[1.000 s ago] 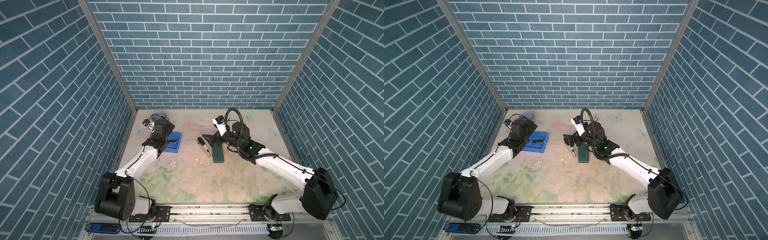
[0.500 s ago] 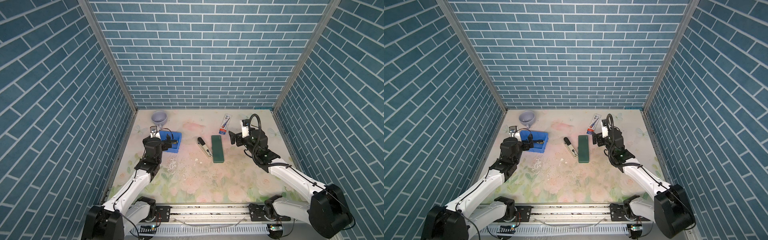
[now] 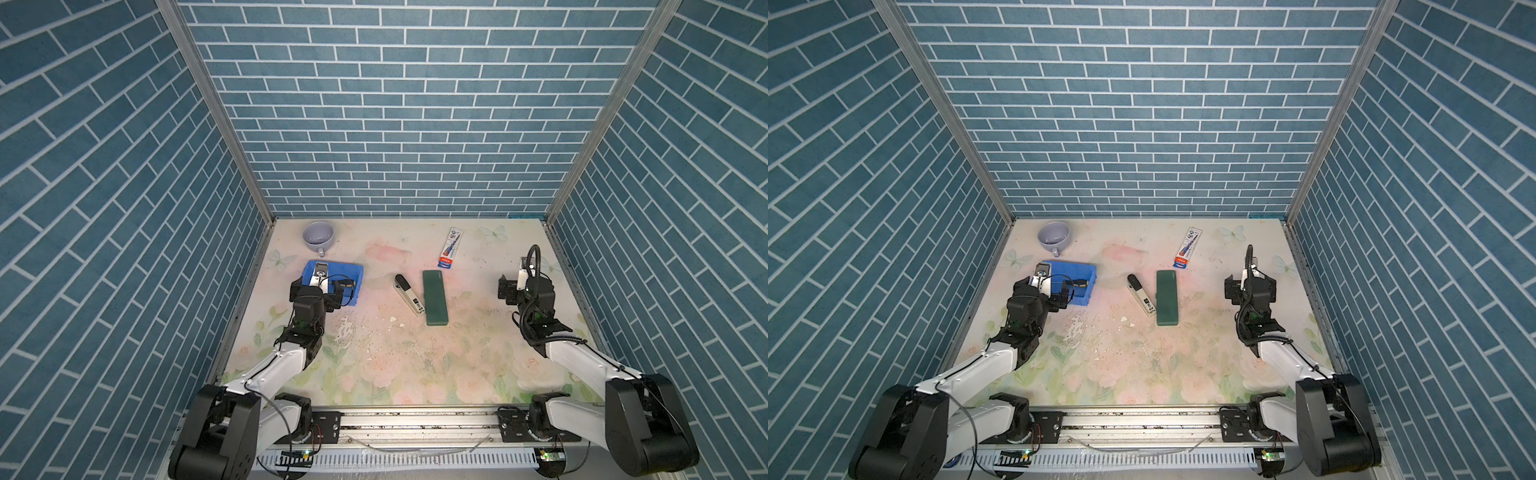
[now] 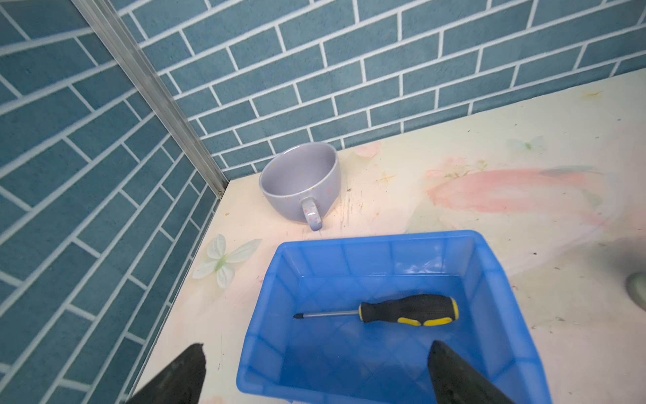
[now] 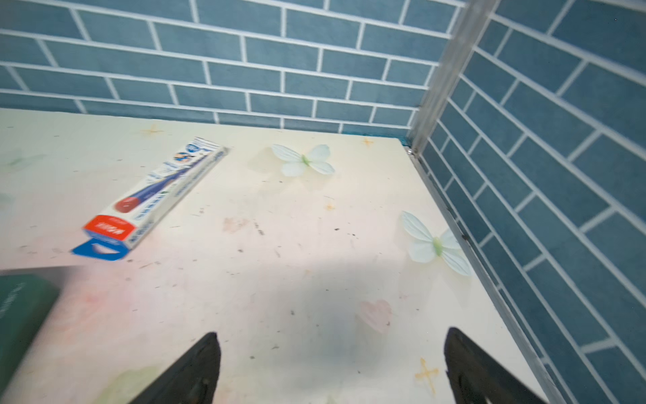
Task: Put the screwdriver in the bin
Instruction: Reset both arms
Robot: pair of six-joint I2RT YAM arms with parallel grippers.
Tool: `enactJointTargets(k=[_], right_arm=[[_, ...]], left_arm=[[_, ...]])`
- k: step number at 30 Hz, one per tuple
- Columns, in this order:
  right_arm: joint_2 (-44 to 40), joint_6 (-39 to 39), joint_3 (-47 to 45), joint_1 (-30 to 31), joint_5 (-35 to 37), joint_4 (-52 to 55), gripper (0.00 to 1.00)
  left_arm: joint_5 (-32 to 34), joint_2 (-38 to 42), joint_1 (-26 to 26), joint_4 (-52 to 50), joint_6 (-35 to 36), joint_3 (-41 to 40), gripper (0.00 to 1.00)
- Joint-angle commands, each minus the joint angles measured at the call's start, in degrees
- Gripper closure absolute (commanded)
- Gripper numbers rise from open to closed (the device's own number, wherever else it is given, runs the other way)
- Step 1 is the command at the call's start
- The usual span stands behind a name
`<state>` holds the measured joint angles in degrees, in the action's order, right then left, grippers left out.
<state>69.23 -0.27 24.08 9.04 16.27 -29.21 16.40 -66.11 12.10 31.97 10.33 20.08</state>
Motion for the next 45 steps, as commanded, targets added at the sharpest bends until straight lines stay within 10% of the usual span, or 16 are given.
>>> enactJointTargets(k=[1,18,45], right_arm=[[3.8,0.4,-2.7,-3.4,-1.2,-9.8,0.01],[18.5,0.9,-2.9,-10.1,-16.5,-22.3,0.01],[18.7,2.3,-1.6,-10.6,-14.0,-20.1,0.01]], left_arm=[[-1.1,-2.6,-1.5,8.6,0.5,-1.3,0.00],[-8.3,-22.4,-7.2,28.3,-3.6,-2.5,0.00],[-11.3,-21.7,-10.0,18.5,-6.2,1.8,0.00]])
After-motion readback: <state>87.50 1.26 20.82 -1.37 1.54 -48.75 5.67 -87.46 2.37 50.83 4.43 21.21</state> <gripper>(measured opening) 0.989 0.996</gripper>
